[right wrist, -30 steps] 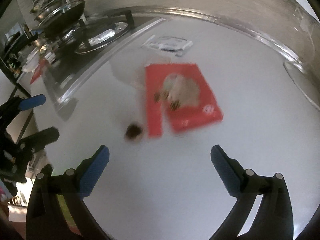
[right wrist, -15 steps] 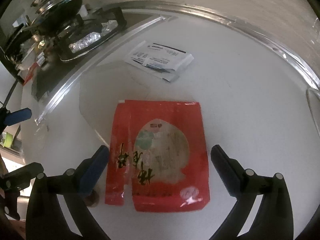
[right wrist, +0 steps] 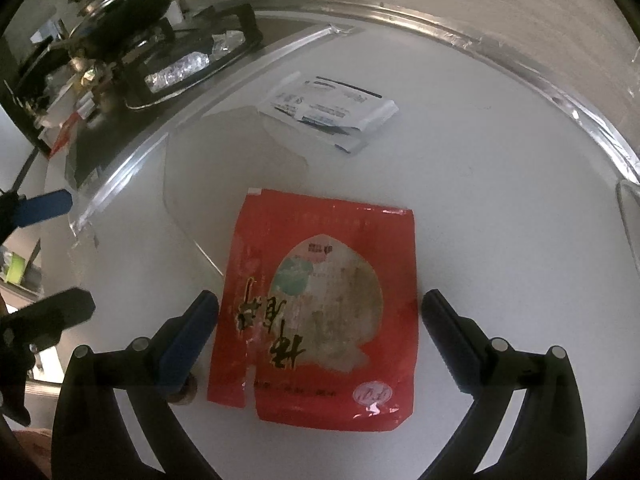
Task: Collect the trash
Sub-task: 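Grasp the red snack wrapper with the right tool while the left tool grasps the dark nut shell, then carry red wrapper and nut shell to the green basket and release both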
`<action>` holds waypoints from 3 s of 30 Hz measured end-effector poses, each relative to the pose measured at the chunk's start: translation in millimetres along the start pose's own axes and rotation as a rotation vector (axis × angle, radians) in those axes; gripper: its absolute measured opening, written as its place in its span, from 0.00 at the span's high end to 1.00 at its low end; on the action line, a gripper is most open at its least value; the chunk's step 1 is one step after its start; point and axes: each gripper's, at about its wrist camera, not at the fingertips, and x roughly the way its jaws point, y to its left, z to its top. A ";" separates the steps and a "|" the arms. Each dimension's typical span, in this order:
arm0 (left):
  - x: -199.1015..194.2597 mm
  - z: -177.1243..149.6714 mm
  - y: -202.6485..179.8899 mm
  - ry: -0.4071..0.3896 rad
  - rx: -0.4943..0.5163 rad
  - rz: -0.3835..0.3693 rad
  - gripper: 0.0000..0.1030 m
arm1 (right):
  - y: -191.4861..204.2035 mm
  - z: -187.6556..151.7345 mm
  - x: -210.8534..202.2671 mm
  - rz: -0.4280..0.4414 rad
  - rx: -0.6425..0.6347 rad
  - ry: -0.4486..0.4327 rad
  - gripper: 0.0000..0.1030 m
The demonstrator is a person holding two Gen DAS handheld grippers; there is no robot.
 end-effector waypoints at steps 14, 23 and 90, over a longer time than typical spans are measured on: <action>-4.7 -11.8 -17.0 -0.008 -0.017 -0.080 0.08 | -19.8 -22.8 -19.1 -0.076 -0.031 -0.048 0.48; 4.0 -37.7 -63.5 -0.022 0.197 -0.165 0.39 | -43.0 -42.9 -37.1 -0.032 0.044 -0.079 0.71; -65.2 -335.0 117.0 0.129 -0.250 0.037 0.35 | 278.3 -186.1 -32.1 0.226 -0.239 0.121 0.72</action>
